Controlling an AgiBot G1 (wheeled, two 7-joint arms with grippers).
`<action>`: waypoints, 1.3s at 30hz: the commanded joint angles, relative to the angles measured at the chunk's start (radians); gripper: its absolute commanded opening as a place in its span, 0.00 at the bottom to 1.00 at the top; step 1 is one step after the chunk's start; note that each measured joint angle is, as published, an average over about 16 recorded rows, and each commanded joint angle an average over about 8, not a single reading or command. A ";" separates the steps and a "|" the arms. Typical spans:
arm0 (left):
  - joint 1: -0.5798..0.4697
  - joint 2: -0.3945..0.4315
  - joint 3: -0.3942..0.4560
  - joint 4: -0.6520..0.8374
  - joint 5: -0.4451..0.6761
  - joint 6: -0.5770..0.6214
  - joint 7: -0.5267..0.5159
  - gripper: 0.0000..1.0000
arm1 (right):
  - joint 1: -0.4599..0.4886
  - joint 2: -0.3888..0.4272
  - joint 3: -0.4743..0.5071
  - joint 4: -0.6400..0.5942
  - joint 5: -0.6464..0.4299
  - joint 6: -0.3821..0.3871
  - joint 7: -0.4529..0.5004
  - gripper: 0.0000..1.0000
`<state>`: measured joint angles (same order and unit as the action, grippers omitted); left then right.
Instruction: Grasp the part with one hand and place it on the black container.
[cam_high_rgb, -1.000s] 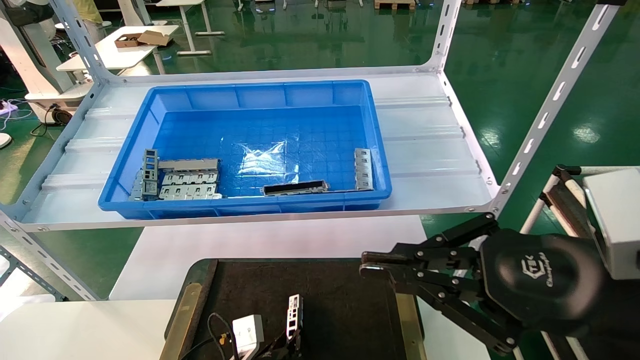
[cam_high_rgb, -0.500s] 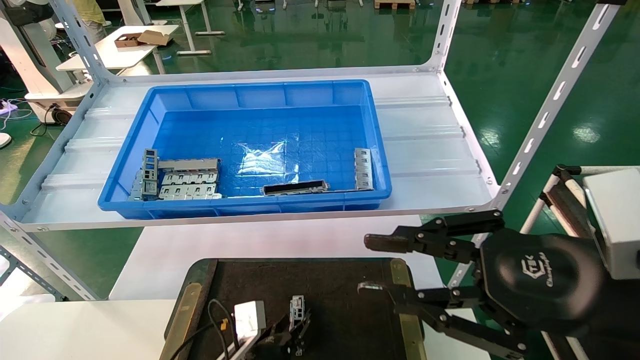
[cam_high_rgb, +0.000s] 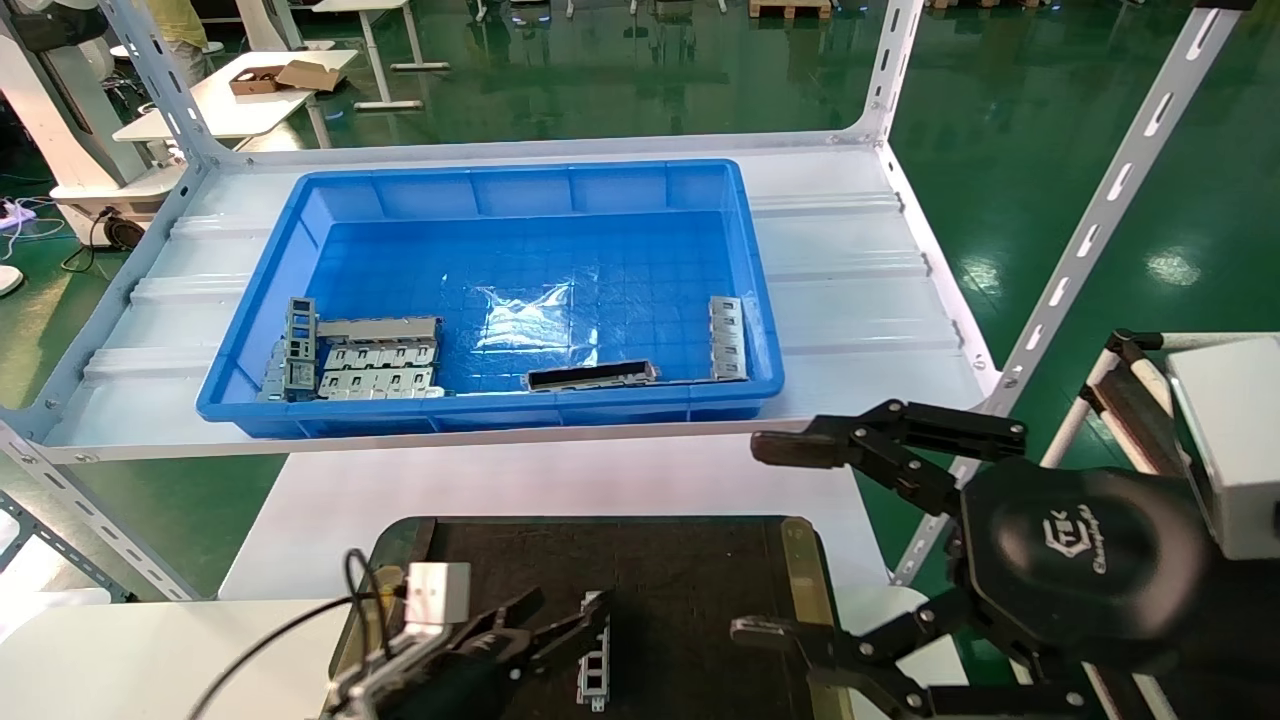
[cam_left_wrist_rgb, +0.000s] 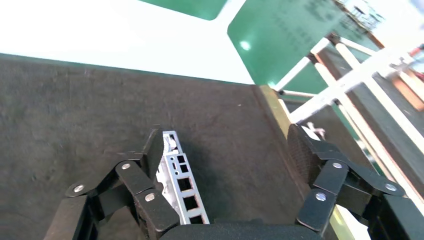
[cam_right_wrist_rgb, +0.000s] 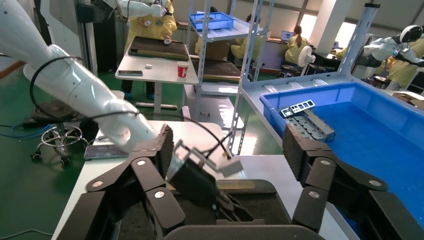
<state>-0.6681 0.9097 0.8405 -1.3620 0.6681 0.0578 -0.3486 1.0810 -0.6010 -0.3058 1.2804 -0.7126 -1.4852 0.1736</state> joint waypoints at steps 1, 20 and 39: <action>0.009 -0.036 -0.040 0.000 0.006 0.078 0.000 1.00 | 0.000 0.000 0.000 0.000 0.000 0.000 0.000 1.00; 0.161 -0.308 -0.285 0.023 -0.099 0.577 0.192 1.00 | 0.000 0.000 -0.001 0.000 0.001 0.000 0.000 1.00; 0.180 -0.378 -0.352 0.056 -0.115 0.732 0.328 1.00 | 0.000 0.001 -0.002 0.000 0.001 0.001 -0.001 1.00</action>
<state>-0.4881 0.5344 0.4913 -1.3092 0.5555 0.7766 -0.0265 1.0814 -0.6003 -0.3074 1.2804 -0.7115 -1.4845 0.1728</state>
